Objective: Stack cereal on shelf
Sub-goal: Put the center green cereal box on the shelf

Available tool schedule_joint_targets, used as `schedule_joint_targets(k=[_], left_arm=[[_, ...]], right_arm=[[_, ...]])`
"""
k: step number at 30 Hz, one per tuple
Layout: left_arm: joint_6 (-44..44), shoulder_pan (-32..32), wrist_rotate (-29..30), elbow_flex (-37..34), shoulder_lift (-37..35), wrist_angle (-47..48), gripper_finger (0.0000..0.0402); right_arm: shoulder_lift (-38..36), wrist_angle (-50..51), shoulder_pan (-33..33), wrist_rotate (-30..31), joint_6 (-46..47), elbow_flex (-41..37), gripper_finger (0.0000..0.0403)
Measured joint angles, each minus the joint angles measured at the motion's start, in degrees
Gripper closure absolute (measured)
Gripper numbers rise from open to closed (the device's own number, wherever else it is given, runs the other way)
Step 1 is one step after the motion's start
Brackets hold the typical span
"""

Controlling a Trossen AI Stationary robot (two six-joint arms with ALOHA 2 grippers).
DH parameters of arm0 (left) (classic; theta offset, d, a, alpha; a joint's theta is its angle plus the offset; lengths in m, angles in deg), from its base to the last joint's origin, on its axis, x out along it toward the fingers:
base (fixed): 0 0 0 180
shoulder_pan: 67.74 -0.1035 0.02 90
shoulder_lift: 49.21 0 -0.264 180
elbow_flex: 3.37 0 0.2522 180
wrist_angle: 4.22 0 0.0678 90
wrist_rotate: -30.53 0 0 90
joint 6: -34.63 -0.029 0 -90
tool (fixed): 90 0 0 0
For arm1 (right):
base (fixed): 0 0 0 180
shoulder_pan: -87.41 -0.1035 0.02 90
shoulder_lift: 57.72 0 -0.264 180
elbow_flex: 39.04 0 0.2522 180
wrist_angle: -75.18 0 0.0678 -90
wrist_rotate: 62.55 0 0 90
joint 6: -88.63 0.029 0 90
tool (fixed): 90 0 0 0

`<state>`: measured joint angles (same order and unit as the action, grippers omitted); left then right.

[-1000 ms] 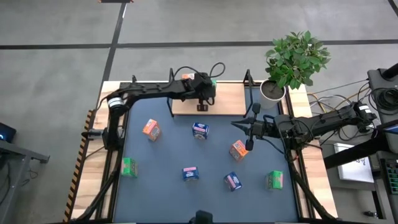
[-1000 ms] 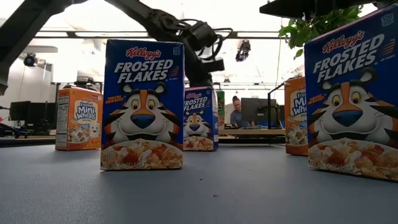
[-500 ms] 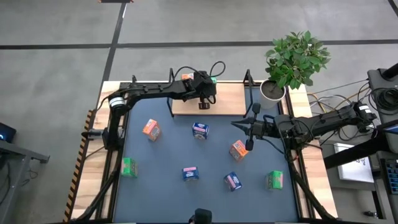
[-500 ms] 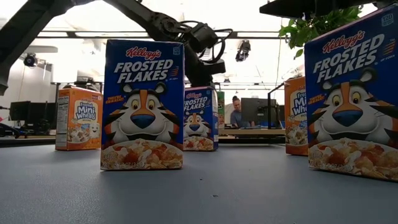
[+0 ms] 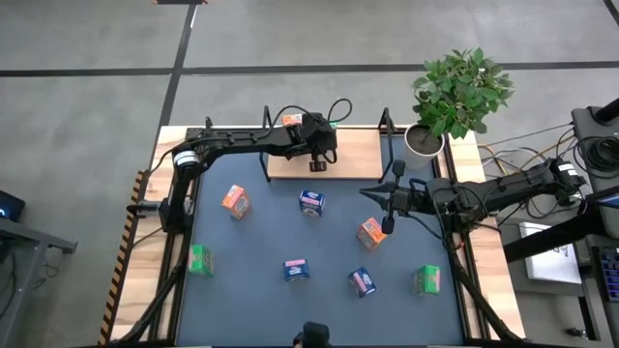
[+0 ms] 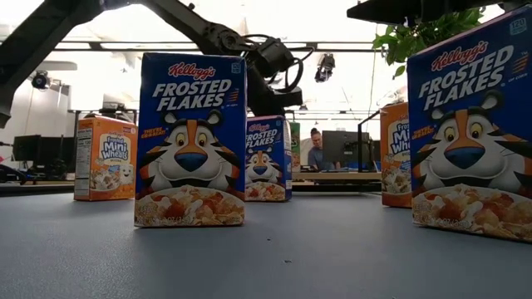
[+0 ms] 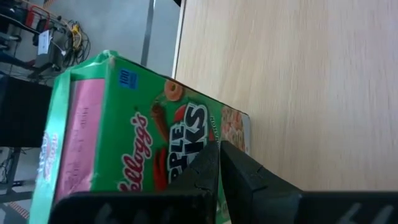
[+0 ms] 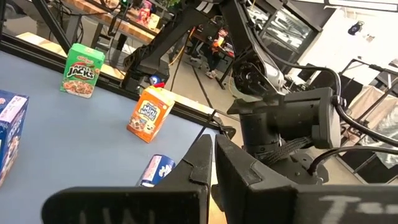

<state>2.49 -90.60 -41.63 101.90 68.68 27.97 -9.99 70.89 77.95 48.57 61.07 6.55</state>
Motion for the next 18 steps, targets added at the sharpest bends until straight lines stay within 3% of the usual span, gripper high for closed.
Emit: schedule_joint_targets(k=[18], left_arm=[[-0.62, 1.72, 1.17, 0.43, -2.93, 0.92, 0.0402]], right_arm=[[0.00, 0.04, -0.02, 0.00, -0.09, 0.00, 0.0392]])
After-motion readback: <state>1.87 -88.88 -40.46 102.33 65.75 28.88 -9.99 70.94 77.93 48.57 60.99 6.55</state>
